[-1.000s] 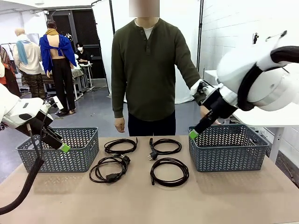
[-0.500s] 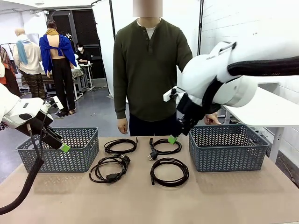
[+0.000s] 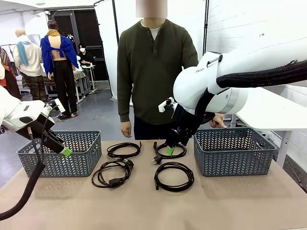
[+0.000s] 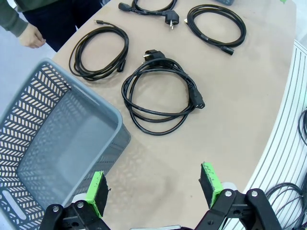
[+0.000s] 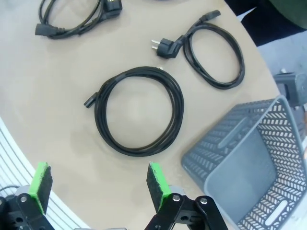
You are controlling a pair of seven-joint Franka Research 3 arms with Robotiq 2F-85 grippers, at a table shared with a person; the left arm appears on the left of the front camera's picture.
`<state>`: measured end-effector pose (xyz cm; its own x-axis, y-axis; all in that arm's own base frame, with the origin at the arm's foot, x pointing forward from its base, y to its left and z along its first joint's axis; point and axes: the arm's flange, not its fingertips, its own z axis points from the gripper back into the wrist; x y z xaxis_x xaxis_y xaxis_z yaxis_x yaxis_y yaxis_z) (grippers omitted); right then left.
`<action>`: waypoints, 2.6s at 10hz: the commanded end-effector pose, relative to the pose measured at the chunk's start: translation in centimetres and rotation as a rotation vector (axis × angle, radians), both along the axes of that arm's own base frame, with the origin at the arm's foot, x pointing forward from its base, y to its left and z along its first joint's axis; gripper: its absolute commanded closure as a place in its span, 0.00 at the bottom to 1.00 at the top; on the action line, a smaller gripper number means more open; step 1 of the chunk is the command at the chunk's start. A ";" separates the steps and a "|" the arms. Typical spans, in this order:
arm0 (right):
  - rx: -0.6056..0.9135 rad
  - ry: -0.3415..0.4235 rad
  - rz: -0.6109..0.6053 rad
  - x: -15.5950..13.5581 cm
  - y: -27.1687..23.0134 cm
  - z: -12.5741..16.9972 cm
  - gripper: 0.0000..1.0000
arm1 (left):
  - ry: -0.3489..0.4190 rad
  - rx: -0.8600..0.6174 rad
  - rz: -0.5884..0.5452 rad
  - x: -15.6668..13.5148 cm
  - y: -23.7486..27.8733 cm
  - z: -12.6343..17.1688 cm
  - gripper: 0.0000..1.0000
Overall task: Organize the cables according to human instructions.
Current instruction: Pick up a bundle of cables and place it in the basket indicated by the human.
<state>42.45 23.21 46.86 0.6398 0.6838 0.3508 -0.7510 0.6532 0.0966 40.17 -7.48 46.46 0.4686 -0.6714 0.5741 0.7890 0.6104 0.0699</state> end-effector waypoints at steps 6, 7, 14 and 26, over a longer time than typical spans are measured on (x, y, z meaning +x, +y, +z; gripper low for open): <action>-0.048 0.146 -0.146 2.0 3.1 -0.8 0.00 | 0.006 -0.021 -0.005 0.0 0.2 0.0 0.00; -0.084 0.167 -0.198 2.6 4.3 -1.4 0.00 | 0.006 -0.021 -0.005 0.0 0.2 0.0 0.00; -0.123 0.203 -0.439 5.9 8.8 -6.5 0.00 | 0.006 -0.021 -0.005 0.0 0.2 0.0 0.00; -0.092 0.234 -0.535 6.7 9.1 -8.3 0.00 | 0.006 -0.021 -0.005 0.0 0.2 0.0 0.00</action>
<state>48.84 31.44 38.87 0.9434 0.3090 0.1205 -0.3247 0.9345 0.1456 40.12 -7.49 46.44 0.4699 -0.6723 0.5721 0.7899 0.6096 0.0675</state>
